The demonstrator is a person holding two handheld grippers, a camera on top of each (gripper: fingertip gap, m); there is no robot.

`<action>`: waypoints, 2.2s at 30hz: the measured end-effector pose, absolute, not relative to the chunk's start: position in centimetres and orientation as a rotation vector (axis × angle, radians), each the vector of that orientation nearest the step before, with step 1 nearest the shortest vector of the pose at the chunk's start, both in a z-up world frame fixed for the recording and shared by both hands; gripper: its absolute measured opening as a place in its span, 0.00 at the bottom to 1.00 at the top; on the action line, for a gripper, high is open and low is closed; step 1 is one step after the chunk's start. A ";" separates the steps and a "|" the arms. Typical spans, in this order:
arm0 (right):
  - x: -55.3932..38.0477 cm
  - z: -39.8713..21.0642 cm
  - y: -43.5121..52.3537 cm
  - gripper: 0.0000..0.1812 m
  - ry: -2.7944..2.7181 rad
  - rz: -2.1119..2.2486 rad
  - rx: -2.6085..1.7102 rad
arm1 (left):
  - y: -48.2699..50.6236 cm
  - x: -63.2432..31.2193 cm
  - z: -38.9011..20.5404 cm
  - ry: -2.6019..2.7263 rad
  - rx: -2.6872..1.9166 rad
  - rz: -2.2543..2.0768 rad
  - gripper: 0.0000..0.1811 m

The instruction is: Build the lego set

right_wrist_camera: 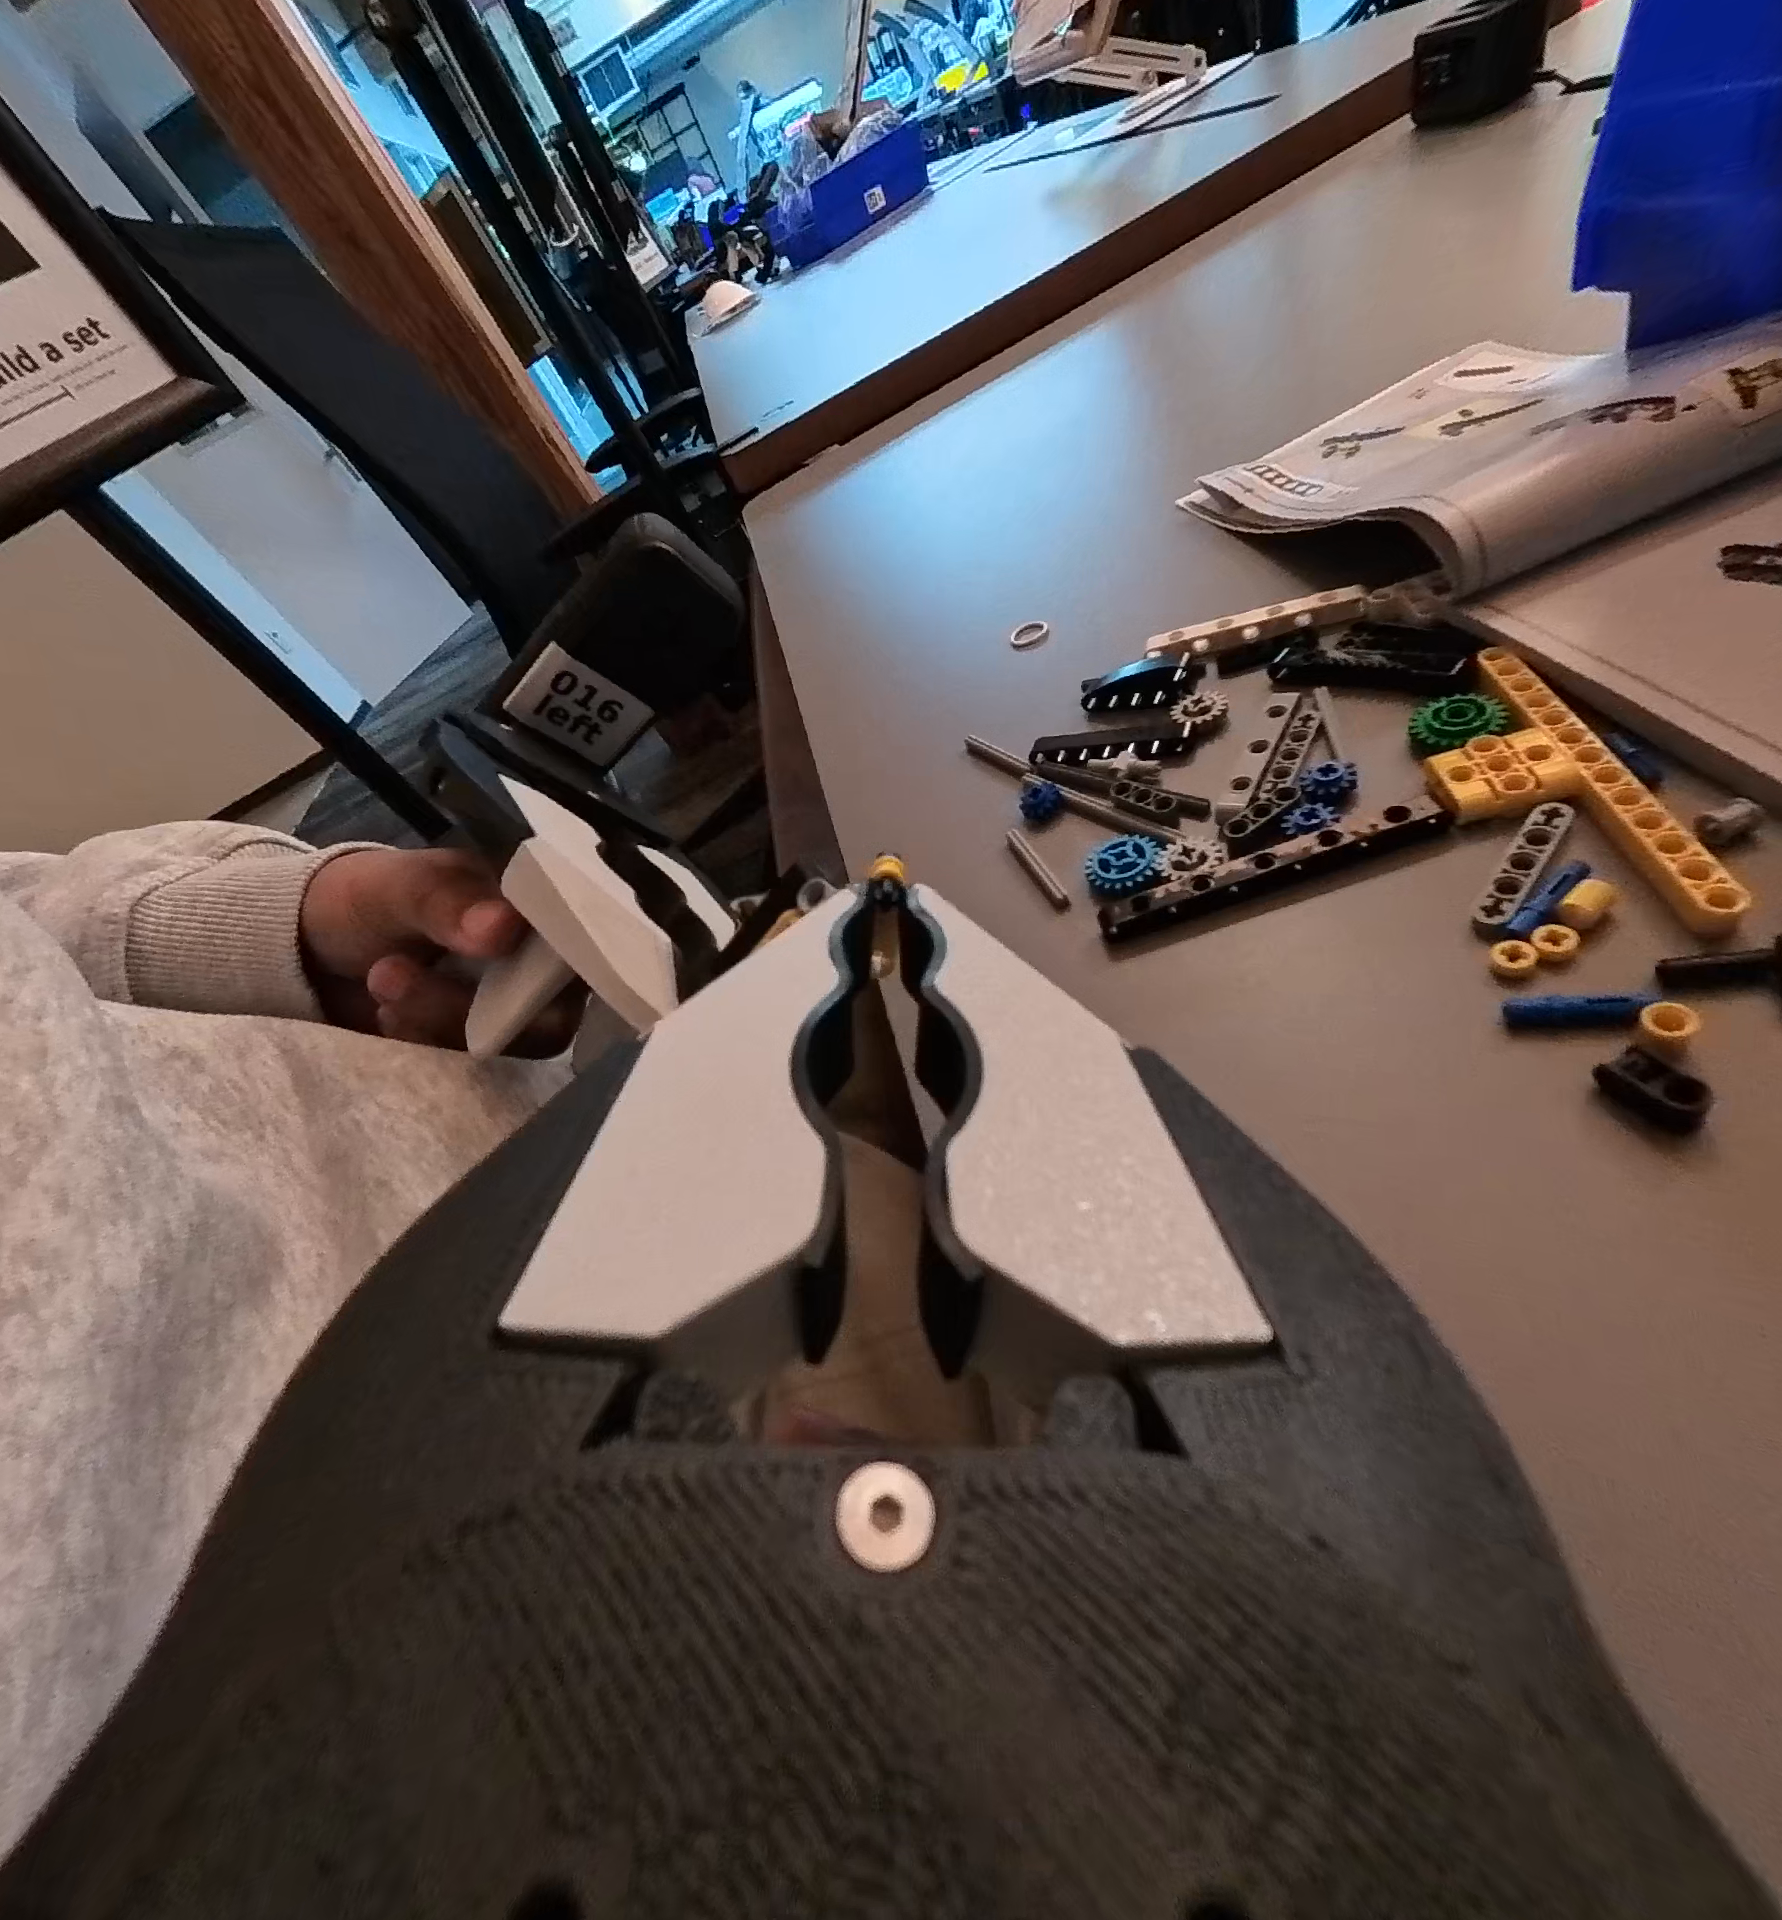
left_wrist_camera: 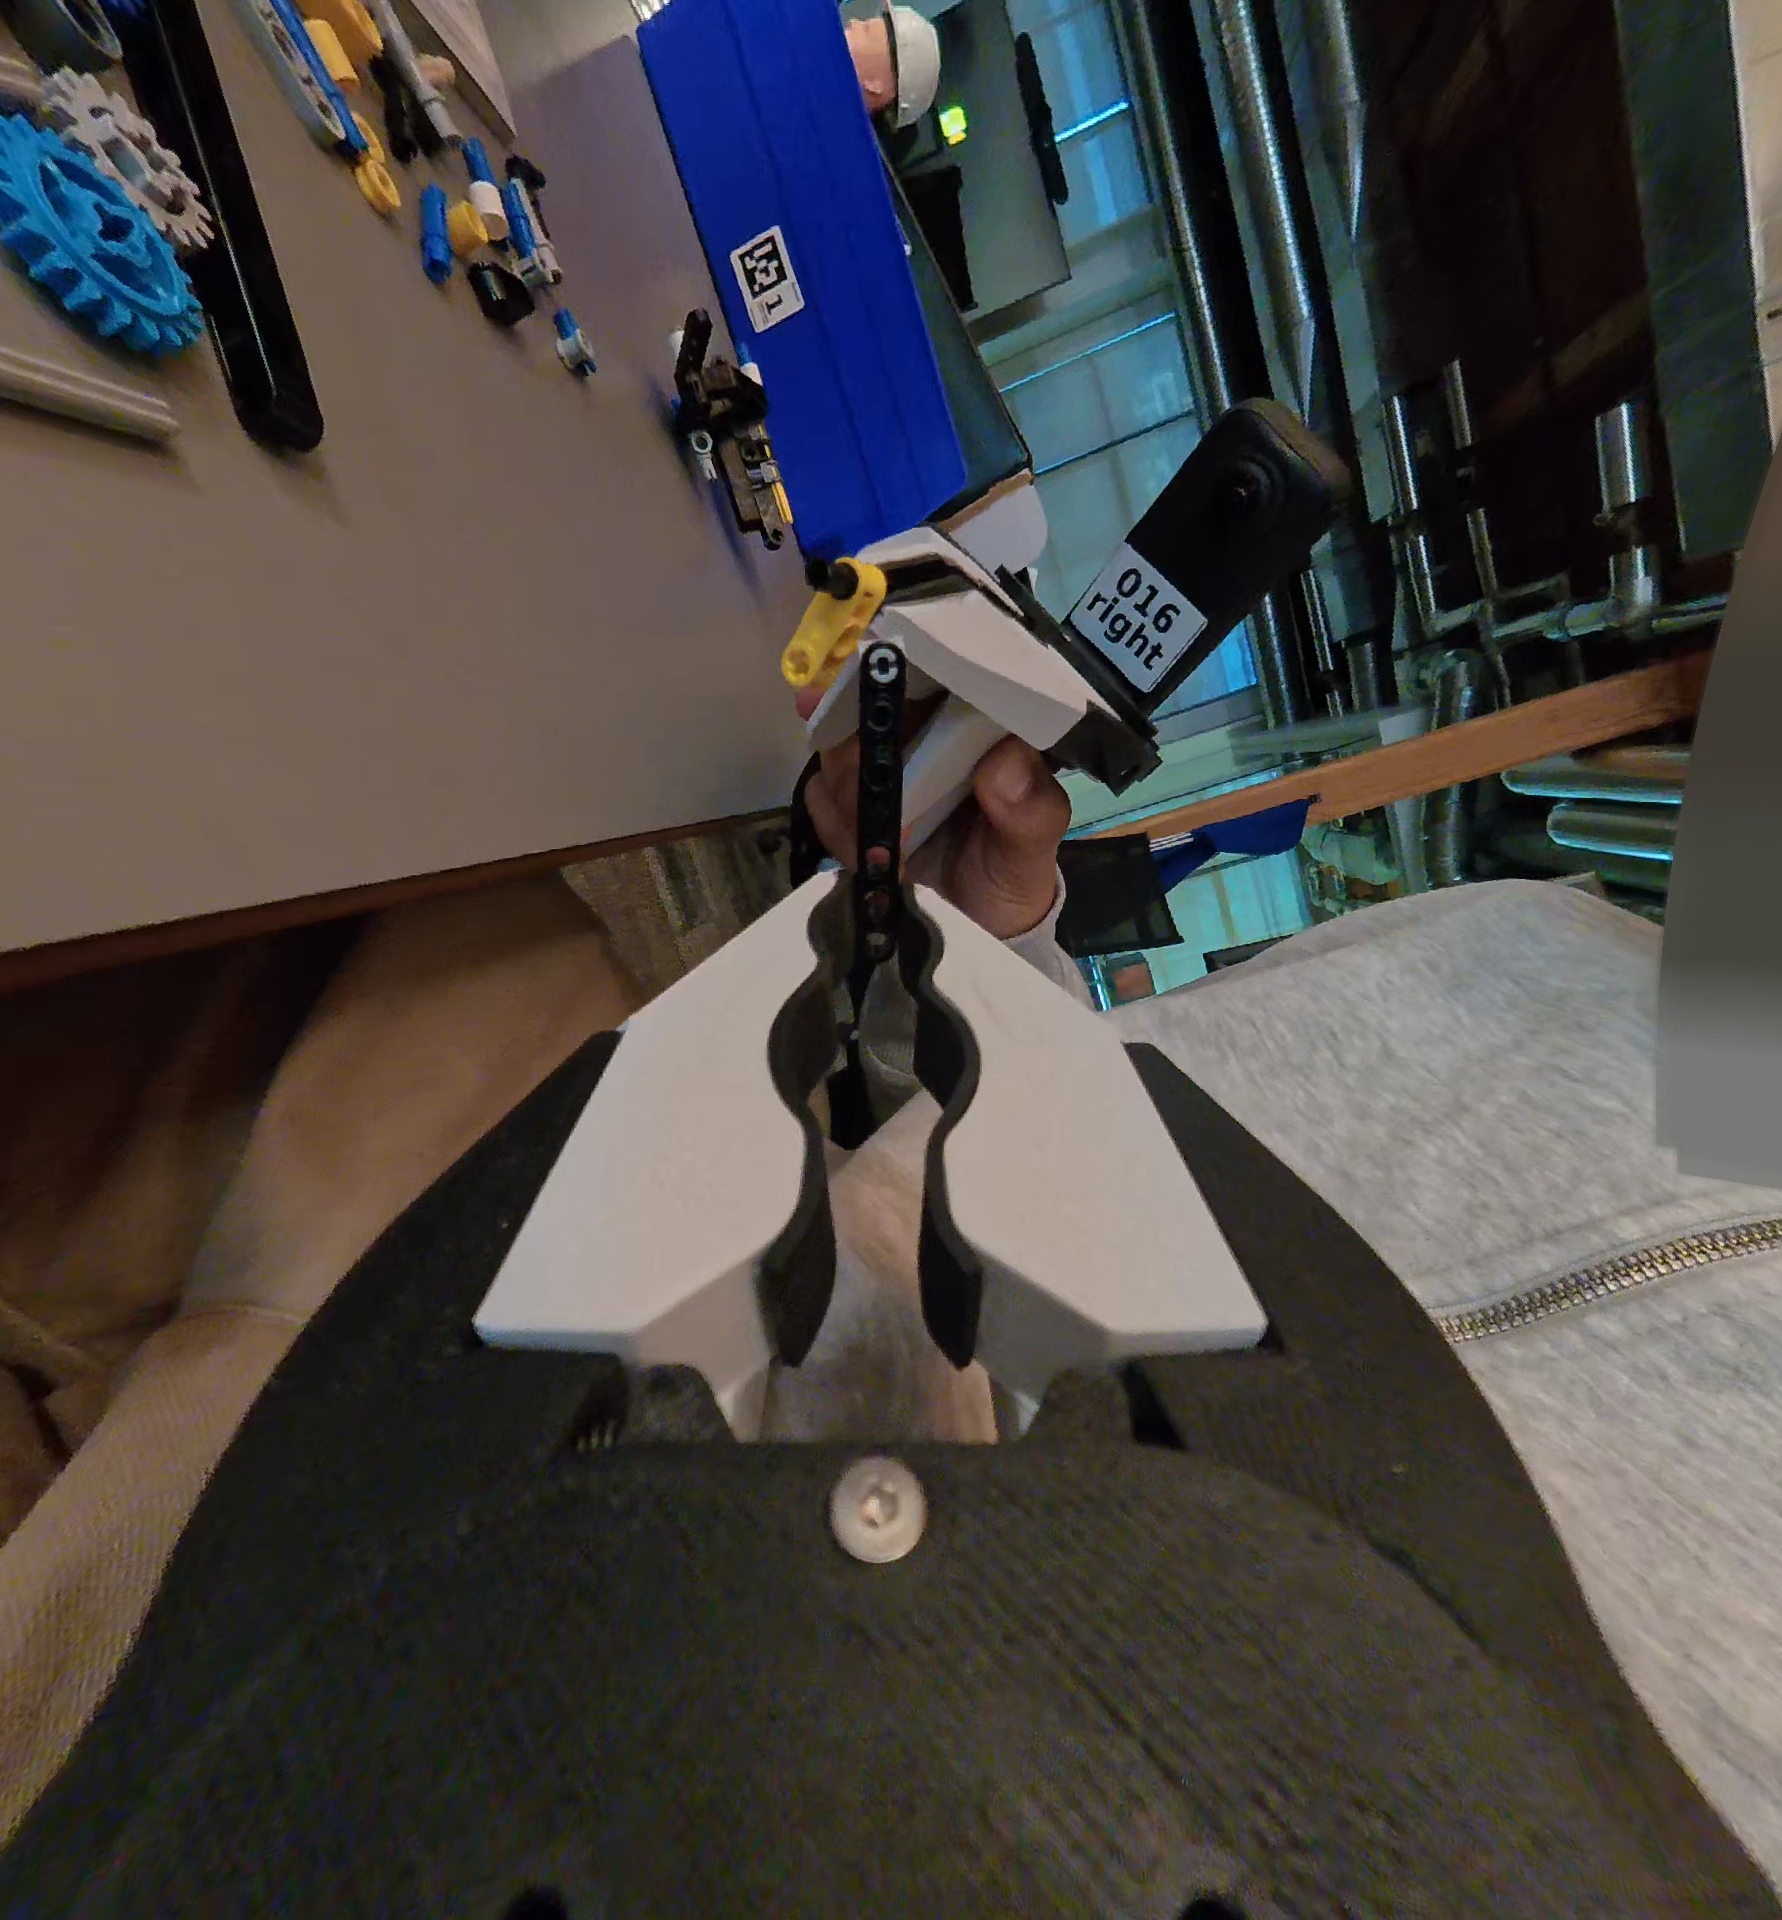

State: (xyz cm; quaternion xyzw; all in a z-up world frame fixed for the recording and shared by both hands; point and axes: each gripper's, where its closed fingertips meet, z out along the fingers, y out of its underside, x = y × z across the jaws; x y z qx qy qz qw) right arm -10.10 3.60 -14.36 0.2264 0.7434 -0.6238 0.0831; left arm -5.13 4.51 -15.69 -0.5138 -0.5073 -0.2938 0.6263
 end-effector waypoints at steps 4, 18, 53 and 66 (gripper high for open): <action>-11.0 -13.2 4.5 0.01 2.118 -1.939 0.742 | 4.0 -5.6 -14.8 -1.123 -1.112 -0.668 0.03; -7.3 -14.1 3.2 0.01 1.606 -1.544 0.721 | 2.5 -6.9 -14.4 -1.040 -1.119 -0.538 0.03; -6.6 -14.9 2.8 0.01 1.684 -1.520 0.664 | 3.6 -5.5 -15.3 -1.019 -1.352 -0.711 0.03; -1.2 -15.5 2.0 0.01 1.727 -1.398 0.546 | 2.9 0.5 -16.0 -1.002 -1.425 -0.994 0.03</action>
